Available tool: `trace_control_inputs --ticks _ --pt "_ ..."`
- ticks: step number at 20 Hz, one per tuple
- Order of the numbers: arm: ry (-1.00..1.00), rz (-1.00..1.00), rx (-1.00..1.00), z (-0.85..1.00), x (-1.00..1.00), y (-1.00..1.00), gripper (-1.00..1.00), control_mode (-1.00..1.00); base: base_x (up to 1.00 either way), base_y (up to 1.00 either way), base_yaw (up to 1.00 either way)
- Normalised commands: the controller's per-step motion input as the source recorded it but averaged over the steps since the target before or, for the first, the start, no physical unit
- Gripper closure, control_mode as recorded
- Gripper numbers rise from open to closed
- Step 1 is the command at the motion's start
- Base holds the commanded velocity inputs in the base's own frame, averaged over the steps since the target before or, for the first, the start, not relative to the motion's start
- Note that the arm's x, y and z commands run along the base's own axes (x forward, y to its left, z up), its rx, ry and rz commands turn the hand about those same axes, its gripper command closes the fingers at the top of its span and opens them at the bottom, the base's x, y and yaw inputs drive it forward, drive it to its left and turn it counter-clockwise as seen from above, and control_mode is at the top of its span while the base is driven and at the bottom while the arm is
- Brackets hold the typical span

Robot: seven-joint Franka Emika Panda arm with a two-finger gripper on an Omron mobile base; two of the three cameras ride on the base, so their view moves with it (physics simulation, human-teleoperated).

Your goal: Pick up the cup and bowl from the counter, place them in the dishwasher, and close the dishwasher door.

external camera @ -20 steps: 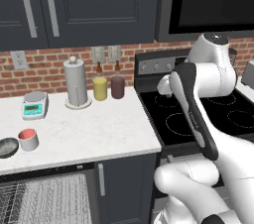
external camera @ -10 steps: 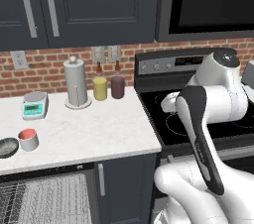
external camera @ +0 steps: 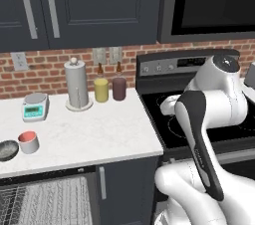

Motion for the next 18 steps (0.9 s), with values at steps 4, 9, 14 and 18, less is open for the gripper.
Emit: trace_control_inputs --ticks 4,9,14,18 --pt "0.00 0.00 0.00 0.00 0.00 0.00 -1.00 1.00 0.08 0.45 0.41" --pt "0.00 0.00 0.00 0.00 0.00 0.00 -1.00 1.00 -0.08 0.13 0.75" --pt "0.00 0.00 0.00 0.00 0.00 0.00 -1.00 1.00 -0.04 -0.14 0.80" --pt "0.00 0.00 0.00 0.00 0.00 0.00 -1.00 1.00 0.00 -0.06 0.74"
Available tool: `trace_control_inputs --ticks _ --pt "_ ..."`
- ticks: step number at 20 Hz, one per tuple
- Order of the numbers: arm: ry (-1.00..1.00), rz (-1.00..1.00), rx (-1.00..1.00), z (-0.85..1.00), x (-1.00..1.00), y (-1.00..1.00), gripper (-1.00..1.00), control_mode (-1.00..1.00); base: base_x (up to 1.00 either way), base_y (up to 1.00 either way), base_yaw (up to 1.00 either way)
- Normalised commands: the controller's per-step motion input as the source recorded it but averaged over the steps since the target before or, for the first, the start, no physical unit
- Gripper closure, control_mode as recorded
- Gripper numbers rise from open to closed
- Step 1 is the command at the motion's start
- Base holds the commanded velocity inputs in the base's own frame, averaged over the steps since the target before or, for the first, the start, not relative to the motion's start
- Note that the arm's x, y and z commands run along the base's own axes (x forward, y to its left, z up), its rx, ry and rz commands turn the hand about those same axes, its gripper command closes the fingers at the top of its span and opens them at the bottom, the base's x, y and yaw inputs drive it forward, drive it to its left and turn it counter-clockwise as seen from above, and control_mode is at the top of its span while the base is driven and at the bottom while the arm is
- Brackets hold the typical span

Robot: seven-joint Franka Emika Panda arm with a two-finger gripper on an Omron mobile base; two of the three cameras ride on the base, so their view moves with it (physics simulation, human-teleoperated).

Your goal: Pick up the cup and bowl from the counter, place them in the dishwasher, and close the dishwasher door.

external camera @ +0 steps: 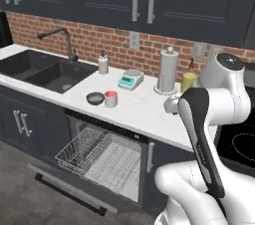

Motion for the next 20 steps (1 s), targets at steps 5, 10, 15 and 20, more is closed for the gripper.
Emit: trace_control_inputs --ticks 5,10,15,20 --pt "0.00 0.00 0.00 0.00 0.00 0.00 -1.00 1.00 0.12 0.02 0.60" --pt "0.00 0.00 0.00 0.00 0.00 0.00 -1.00 1.00 0.46 0.00 0.46" --pt "0.00 0.00 0.00 0.00 0.00 0.00 -1.00 1.00 0.48 -0.02 0.29" --pt "0.00 0.00 0.00 0.00 0.00 0.00 -1.00 1.00 0.60 -0.06 0.24"
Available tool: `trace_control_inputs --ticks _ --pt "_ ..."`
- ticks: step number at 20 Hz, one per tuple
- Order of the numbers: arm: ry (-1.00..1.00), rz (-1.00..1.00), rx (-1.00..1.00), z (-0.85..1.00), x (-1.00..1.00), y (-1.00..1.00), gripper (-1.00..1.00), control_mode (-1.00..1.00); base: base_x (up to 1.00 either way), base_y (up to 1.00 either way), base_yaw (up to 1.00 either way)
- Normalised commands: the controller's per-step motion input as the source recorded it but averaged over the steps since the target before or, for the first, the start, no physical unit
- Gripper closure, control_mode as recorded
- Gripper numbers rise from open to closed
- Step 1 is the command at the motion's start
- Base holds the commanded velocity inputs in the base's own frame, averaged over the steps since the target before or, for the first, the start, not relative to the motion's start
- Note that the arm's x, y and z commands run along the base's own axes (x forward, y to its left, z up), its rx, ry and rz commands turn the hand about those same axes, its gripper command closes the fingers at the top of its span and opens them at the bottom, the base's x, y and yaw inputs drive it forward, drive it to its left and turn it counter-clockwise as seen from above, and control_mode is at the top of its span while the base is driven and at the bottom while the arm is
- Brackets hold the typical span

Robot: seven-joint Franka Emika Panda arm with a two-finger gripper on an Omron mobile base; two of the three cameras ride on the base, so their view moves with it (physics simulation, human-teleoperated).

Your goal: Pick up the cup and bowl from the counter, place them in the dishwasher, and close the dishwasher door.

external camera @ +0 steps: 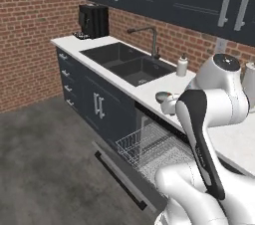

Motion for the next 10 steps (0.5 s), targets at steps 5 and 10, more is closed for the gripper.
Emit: trace_control_inputs --ticks 5,10 --pt "0.00 0.00 0.00 0.00 0.00 0.00 -1.00 1.00 0.56 -0.32 0.31" --pt "0.00 0.00 0.00 0.00 0.00 0.00 -1.00 1.00 0.01 -0.68 0.28"
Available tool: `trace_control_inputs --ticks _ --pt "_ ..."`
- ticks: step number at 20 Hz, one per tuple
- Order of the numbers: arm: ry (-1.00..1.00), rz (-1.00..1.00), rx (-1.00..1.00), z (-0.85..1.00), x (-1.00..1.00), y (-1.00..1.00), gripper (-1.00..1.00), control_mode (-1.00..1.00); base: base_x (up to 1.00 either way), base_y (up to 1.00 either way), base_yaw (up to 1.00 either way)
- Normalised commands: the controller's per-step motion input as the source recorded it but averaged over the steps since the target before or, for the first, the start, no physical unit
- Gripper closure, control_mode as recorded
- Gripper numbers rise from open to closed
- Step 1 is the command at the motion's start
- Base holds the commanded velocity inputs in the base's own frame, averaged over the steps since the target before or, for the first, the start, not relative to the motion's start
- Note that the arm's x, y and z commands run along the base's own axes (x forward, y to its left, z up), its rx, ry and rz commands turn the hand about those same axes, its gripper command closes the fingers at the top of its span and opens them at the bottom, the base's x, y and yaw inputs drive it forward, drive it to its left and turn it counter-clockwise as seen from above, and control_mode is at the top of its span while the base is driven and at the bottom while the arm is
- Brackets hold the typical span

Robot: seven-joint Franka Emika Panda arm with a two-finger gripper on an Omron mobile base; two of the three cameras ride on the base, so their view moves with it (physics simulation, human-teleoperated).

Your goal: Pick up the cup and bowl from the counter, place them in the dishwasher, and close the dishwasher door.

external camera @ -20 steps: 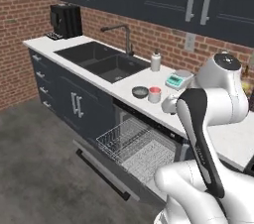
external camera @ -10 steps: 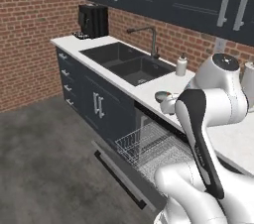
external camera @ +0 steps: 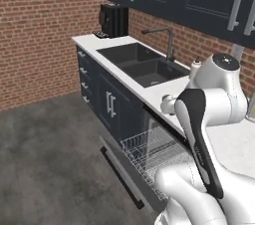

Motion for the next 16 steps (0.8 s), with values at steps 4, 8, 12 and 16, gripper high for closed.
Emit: trace_control_inputs --ticks 4,8,12,16 --pt "0.00 0.00 0.00 0.00 0.00 0.00 -1.00 1.00 0.15 -0.54 0.25" --pt "0.00 0.00 0.00 0.00 0.00 0.00 -1.00 1.00 0.26 -0.37 0.17" --pt "0.00 0.00 0.00 0.00 0.00 0.00 -1.00 1.00 0.23 -0.26 0.17" --pt "0.00 0.00 0.00 0.00 0.00 0.00 -1.00 1.00 0.21 -0.13 0.17"
